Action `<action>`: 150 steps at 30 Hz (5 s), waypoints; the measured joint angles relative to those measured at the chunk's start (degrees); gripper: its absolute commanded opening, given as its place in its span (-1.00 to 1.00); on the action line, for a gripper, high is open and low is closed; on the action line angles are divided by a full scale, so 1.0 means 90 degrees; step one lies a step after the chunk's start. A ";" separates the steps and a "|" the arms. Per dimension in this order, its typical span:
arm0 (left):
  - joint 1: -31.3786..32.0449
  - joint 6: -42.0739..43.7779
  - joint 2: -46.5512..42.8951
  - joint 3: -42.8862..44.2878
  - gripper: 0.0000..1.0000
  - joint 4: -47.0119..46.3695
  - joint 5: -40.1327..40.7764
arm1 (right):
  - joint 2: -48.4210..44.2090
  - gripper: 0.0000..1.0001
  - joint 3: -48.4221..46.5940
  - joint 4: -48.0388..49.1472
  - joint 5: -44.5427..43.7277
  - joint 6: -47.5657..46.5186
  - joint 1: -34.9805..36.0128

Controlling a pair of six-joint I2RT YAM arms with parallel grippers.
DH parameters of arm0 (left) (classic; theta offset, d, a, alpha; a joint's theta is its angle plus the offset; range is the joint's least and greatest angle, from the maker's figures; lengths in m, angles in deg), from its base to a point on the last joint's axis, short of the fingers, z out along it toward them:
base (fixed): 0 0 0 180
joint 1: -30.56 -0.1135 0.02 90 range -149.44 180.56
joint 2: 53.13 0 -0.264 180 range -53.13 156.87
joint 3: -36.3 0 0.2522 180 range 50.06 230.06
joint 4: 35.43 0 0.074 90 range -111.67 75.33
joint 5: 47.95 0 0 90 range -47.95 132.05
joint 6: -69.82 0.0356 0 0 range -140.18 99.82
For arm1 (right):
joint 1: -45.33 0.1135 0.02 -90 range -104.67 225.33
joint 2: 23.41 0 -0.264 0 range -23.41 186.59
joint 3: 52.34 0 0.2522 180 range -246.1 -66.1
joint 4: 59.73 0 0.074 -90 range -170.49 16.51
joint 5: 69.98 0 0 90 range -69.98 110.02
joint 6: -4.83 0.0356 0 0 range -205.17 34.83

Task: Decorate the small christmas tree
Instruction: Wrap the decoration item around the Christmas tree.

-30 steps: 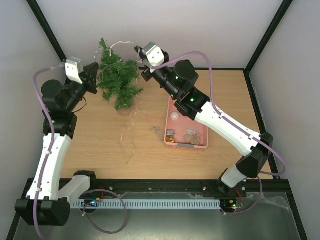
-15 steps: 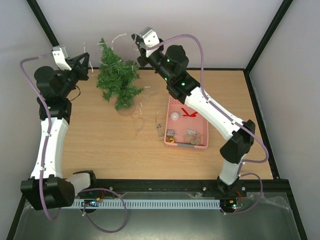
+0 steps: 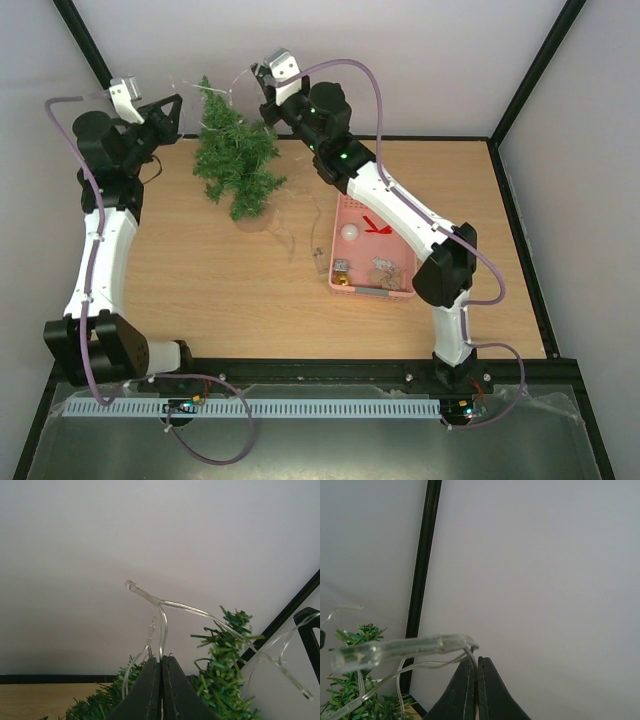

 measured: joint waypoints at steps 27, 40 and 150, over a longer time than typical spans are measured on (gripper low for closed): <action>-0.0151 -0.0095 0.1355 0.0867 -0.95 0.0347 -0.0182 | 0.1353 -0.97 -0.1321 0.0425 -0.0321 0.1064 -0.0386; -0.0126 -0.0107 0.2011 0.1608 -0.92 0.1156 -0.0534 | 0.1355 -0.97 -0.1292 -0.0933 -0.0595 0.1078 -0.0714; 0.3728 0.3514 -0.1212 -0.3801 0.03 -0.0338 0.1110 | -0.2737 -0.97 0.4979 0.0002 0.3653 0.4578 -0.0532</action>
